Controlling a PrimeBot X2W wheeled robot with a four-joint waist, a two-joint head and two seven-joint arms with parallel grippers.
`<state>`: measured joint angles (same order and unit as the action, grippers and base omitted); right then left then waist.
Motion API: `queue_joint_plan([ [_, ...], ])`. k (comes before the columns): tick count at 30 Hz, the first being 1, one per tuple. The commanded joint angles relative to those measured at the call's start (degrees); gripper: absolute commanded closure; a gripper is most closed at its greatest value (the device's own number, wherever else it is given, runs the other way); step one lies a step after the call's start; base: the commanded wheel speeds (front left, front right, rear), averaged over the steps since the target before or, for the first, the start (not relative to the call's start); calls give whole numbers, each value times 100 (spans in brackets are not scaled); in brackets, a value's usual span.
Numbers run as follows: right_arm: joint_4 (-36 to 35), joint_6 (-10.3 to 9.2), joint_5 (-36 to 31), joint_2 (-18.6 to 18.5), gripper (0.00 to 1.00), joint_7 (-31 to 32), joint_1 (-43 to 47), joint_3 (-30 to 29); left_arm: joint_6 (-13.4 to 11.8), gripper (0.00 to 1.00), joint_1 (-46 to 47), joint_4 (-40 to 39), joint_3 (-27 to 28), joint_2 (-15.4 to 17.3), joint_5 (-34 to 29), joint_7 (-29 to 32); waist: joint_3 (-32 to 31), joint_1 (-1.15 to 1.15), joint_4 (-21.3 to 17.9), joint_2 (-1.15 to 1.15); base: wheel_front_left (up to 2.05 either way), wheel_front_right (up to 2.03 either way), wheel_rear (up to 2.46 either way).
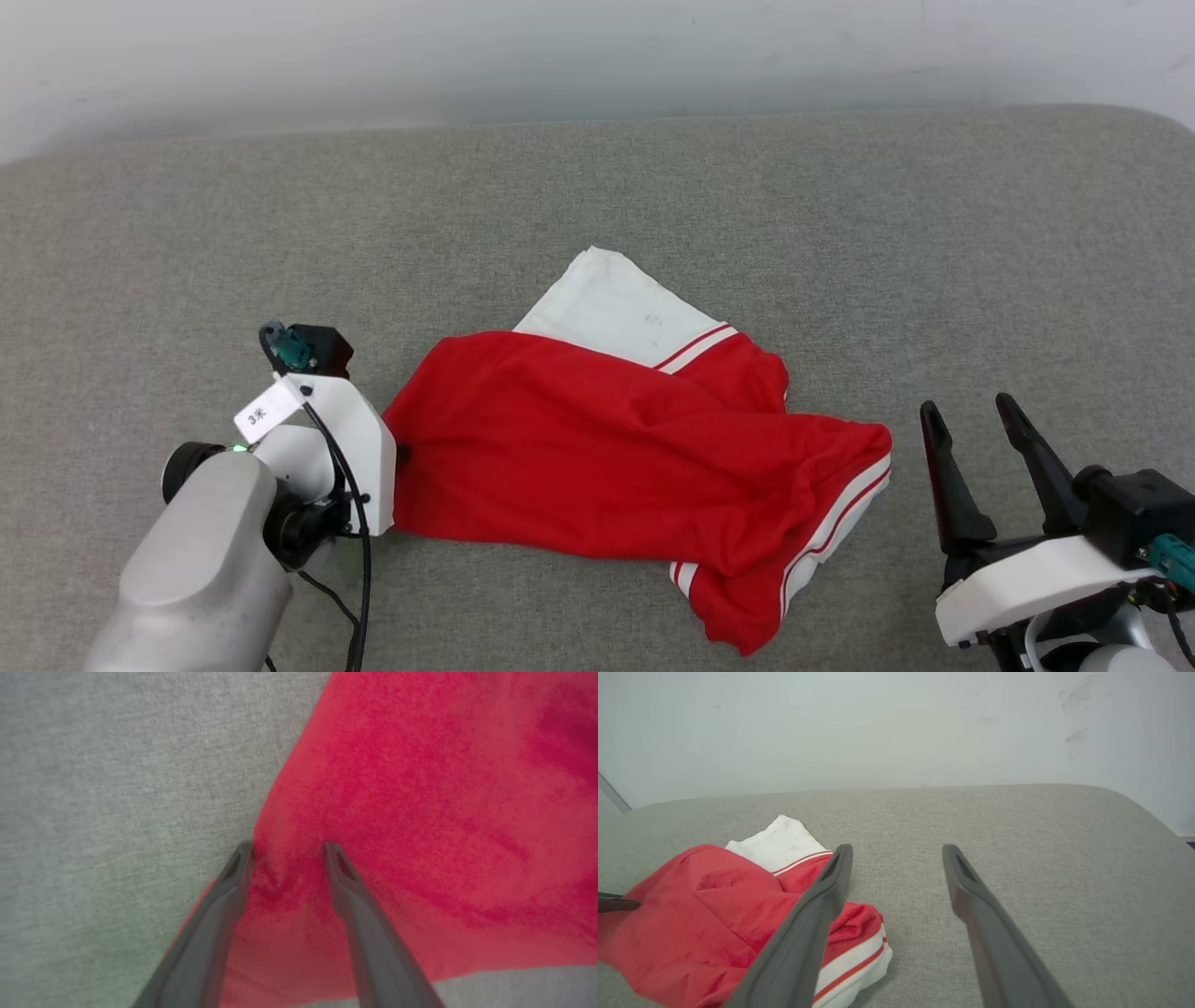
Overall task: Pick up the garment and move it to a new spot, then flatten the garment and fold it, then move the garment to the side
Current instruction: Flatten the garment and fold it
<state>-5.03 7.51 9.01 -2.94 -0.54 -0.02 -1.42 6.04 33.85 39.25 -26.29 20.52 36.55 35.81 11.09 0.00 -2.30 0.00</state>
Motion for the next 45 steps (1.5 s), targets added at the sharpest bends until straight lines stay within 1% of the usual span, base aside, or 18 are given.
queue_joint_plan([
  [1, 40, -4, 41, 10, 0, -33, -75, -17, 29, 100, -479, 169, -133, -147, 27, 33, -25, 0, 32, 0, 0, 0, 0],
  [4, 88, -4, 43, 10, 0, -31, -43, -35, -52, 100, -509, 3, -54, -25, -30, -266, -141, 0, 107, 0, 0, 0, 0],
  [6, 116, -4, 45, 10, 0, -26, 9, -53, -121, 100, -657, -160, 60, 37, 38, -478, -252, 0, 164, 0, 0, 0, 0],
  [10, 127, -4, 64, 10, 0, -8, 130, -63, -355, 100, -1147, -679, 267, 263, 89, -835, -464, 0, 296, 0, 0, 0, 0],
  [12, 101, -4, 69, 10, 0, -1, 153, -61, -486, 100, -1525, -1006, 367, 330, 170, -920, -538, 0, 366, 0, 0, 0, 0],
  [14, 81, -4, 80, 11, 0, 10, 233, -58, -671, 100, -1905, -1352, 488, 428, 232, -1001, -601, 0, 435, 0, 0, 0, 0],
  [17, 76, -4, 76, 10, 0, 20, 325, -49, -937, 100, -2559, -1862, 619, 484, 350, -1066, -721, 0, 531, 0, 0, 0, 0],
  [23, 39, -4, 52, 9, 0, 79, 443, 10, -1418, 100, -3786, -2586, 781, 370, 680, -1012, -898, 0, 576, 0, 0, 0, 0],
  [26, 2, -4, 48, 10, 0, 71, 468, 37, -1524, 100, -4213, -2704, 812, 265, 858, -967, -960, 0, 536, 0, 0, 0, 0],
  [29, -43, -4, 99, 9, 0, 42, 509, 25, -1558, 100, -4415, -2801, 787, 199, 950, -946, -998, 0, 491, 0, 0, 0, 0],
  [30, -56, -4, 103, 9, 0, 41, 511, 21, -1564, 73, -4431, -2840, 778, 165, 968, -956, -1009, 0, 482, 0, 0, 0, 0],
  [31, -72, -4, 110, 10, 0, 47, 518, 18, -1570, 16, -4414, -2880, 776, 168, 926, -1003, -1021, 0, 472, 0, 0, 0, 0],
  [32, -84, -4, 106, 10, 0, 55, 536, 14, -1565, 0, -4364, -2919, 788, 170, 900, -1068, -1031, 0, 462, 0, 0, 0, 0],
  [34, -90, -4, 90, 9, 0, 67, 567, 1, -1543, 0, -4221, -2991, 794, 204, 805, -1175, -1058, 0, 434, 0, 0, 0, 0],
  [36, -92, -4, 73, 10, 0, 67, 573, -4, -1589, 0, -4133, -3043, 792, 275, 689, -1262, -1089, 0, 390, 0, 0, 0, 0],
  [40, -120, -4, 58, 10, 0, 65, 578, -31, -1499, 0, -3946, -3271, 739, 348, 514, -1430, -1113, 0, 306, 0, 0, 0, 0],
  [45, -191, -4, 40, 9, 0, 67, 545, -77, -1516, 0, -3545, -3576, 750, 381, 148, -1862, -1057, 0, 193, 0, 0, 0, 0],
])
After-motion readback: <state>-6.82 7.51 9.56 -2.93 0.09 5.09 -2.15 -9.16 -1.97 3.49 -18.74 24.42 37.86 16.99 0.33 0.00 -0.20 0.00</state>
